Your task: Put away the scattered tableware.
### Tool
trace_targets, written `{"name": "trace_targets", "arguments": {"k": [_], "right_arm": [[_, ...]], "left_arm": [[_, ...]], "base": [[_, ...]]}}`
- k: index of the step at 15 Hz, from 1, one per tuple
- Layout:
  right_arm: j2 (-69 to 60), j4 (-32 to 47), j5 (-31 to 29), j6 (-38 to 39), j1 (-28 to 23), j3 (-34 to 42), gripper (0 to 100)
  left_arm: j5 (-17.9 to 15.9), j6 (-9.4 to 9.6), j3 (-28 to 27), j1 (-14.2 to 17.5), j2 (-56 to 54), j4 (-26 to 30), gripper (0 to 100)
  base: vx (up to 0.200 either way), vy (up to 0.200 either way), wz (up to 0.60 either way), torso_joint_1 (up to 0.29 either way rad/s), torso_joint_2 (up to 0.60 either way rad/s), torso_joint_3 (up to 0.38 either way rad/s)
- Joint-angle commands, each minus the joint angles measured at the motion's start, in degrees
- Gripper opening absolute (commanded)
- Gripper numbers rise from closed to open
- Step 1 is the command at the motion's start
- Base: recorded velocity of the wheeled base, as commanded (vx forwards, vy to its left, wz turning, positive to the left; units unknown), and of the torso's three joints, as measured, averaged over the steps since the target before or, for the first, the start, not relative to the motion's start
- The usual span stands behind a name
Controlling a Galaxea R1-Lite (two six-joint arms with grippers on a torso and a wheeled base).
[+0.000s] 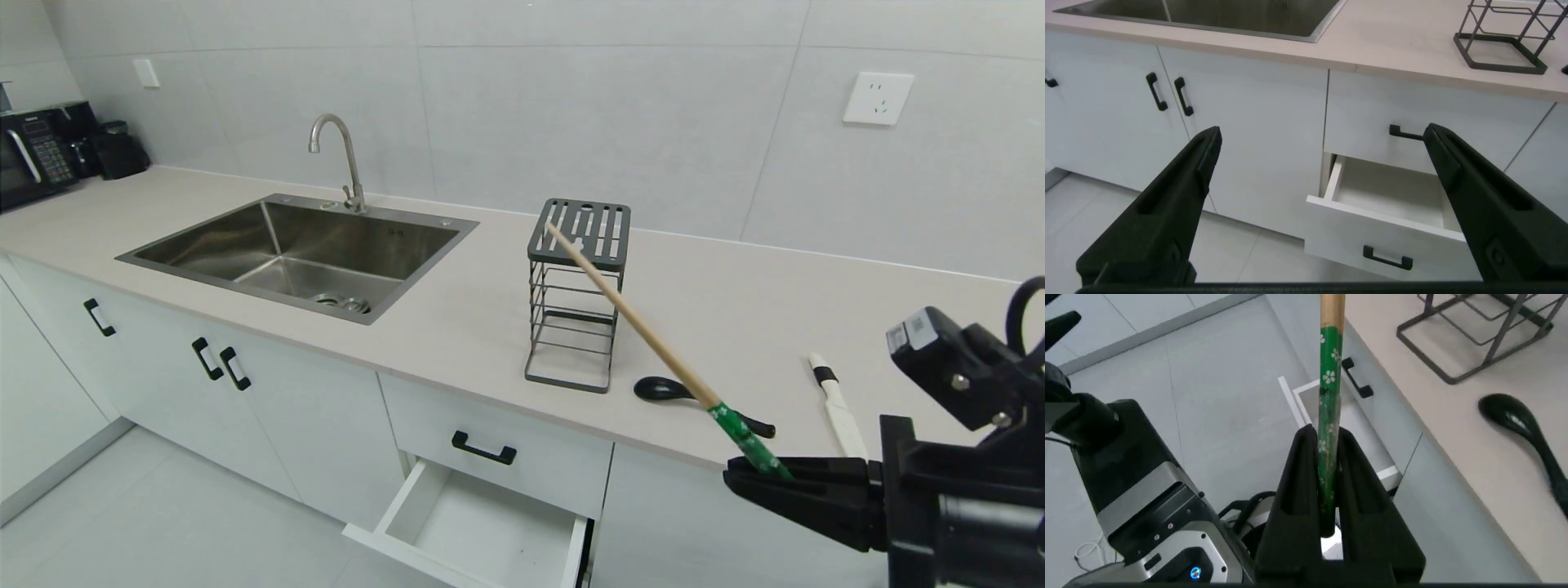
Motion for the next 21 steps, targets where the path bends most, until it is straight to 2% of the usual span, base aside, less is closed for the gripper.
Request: {"name": "trace_targets", "arguments": {"k": [1, 6, 14, 16, 21], "right_arm": [[1.6, 0.0, 0.2, -0.6, 3.4, 1.0, 0], [12.3, -0.2, 1.1, -9.8, 4.0, 0.6, 0], [21.8, -0.5, 0.6, -11.3, 5.2, -0.2, 0], [24.2, -0.3, 0.6, -14.8, 6.4, -2.5, 0], [29.1, -0.1, 0.9, -14.7, 6.4, -6.6, 0]], "left_arm": [[0.0, -0.02, 0.0, 0.0, 0.1, 0.0, 100], [0.0, -0.02, 0.0, 0.0, 0.1, 0.0, 100], [0.0, -0.02, 0.0, 0.0, 0.1, 0.0, 100], [0.0, -0.02, 0.0, 0.0, 0.1, 0.0, 100], [0.0, -0.02, 0.0, 0.0, 0.1, 0.0, 100]], "base": [[0.0, 0.0, 0.0, 0.0, 0.0, 0.0], [0.0, 0.0, 0.0, 0.0, 0.0, 0.0], [0.0, 0.0, 0.0, 0.0, 0.0, 0.0], [0.0, 0.0, 0.0, 0.0, 0.0, 0.0], [0.0, 0.0, 0.0, 0.0, 0.0, 0.0]]}}
